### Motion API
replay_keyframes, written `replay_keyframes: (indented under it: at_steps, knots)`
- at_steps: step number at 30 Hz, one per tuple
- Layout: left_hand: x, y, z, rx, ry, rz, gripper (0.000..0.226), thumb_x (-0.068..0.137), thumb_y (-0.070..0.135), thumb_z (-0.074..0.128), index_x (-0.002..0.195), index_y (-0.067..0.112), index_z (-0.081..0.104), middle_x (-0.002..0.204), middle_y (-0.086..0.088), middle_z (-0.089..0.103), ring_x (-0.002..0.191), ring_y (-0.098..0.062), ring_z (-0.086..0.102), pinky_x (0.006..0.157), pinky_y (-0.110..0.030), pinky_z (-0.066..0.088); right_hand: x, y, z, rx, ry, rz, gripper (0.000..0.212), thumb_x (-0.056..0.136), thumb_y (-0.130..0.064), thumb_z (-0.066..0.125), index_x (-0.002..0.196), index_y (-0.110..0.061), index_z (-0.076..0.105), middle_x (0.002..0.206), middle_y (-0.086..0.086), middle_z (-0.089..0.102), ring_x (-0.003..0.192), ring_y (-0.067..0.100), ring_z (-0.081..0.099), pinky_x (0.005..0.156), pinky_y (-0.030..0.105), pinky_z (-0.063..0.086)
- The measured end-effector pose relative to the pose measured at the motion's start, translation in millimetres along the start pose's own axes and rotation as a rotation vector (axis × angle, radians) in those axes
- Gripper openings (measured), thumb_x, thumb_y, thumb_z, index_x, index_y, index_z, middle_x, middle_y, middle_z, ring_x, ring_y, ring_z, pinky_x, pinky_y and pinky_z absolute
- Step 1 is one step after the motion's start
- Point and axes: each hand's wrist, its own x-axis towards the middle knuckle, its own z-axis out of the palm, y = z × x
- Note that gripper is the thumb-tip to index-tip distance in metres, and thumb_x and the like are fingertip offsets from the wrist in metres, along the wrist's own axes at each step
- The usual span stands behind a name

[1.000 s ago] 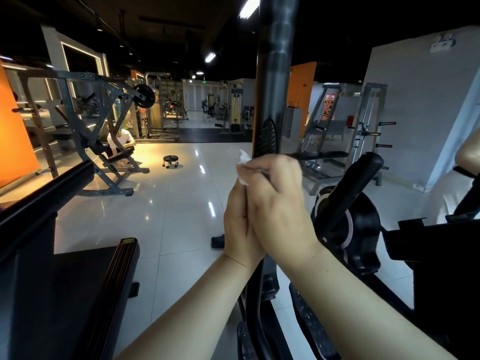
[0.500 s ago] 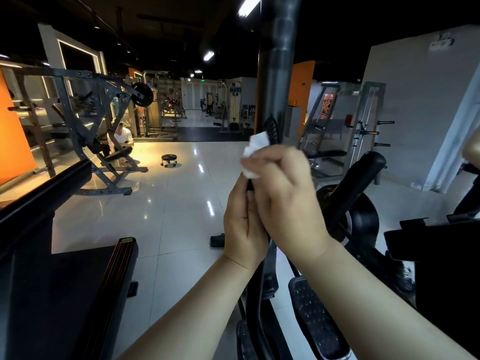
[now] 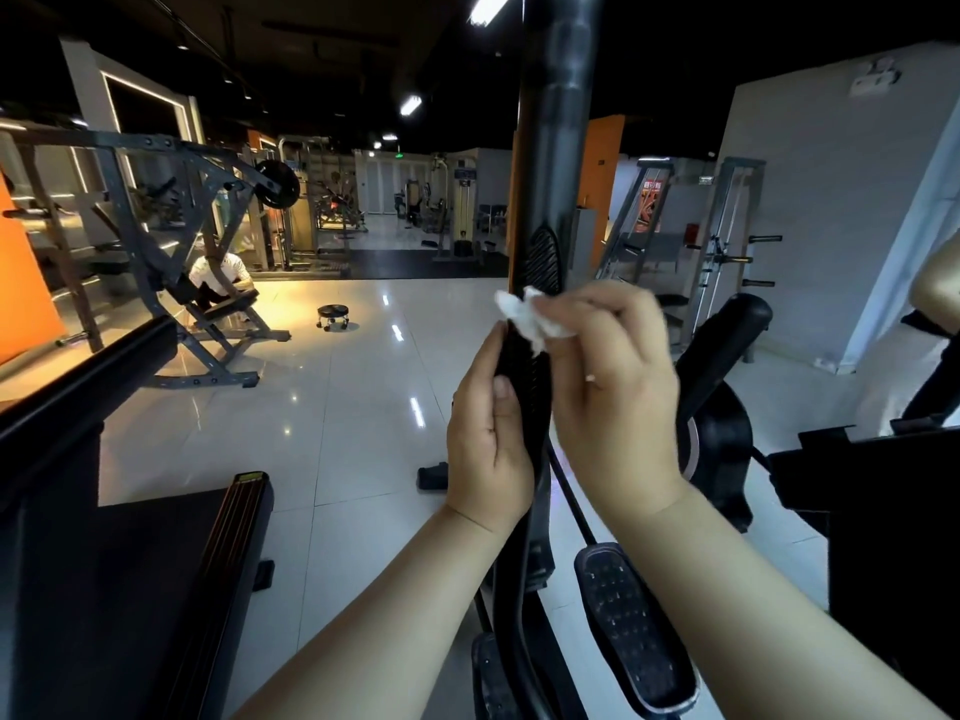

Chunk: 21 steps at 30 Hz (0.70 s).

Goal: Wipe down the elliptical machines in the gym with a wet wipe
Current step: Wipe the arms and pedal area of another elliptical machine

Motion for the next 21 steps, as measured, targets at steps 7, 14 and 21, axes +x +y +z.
replay_keyframes:
  at_steps: [7, 14, 21]
  knots:
    - [0.9, 2.8, 1.1, -0.038, -0.002, 0.017, 0.045, 0.108, 0.007, 0.031, 0.132, 0.035, 0.057, 0.126, 0.021, 0.064, 0.119, -0.003, 0.06, 0.1, -0.027, 0.047, -21.5, 4.9, 9.3, -0.089, -0.068, -0.097, 0.018, 0.096, -0.004, 0.063, 0.11, 0.003, 0.071, 0.115, 0.01, 0.057, 0.1, 0.031, 0.058, 0.09, 0.028, 0.046]
    - [-2.6, 7.7, 2.1, 0.025, 0.067, 0.018, 0.049, 0.11, 0.014, 0.031, 0.14, 0.048, 0.049, 0.136, 0.007, 0.063, 0.128, -0.012, 0.058, 0.107, -0.031, 0.047, -20.7, 13.6, 5.6, -0.049, -0.018, -0.033, 0.021, 0.1, -0.008, 0.057, 0.112, 0.002, 0.071, 0.11, 0.013, 0.058, 0.1, 0.032, 0.059, 0.086, 0.039, 0.051]
    - [-0.6, 7.7, -8.5, 0.253, 0.03, 0.052, 0.021, 0.103, 0.032, 0.053, 0.115, 0.048, 0.062, 0.093, 0.018, 0.063, 0.09, -0.002, 0.058, 0.082, -0.019, 0.046, -35.4, 6.1, 10.3, -0.067, -0.177, -0.156, 0.026, 0.096, -0.007, 0.062, 0.122, -0.005, 0.059, 0.118, 0.005, 0.049, 0.101, 0.029, 0.052, 0.083, 0.034, 0.047]
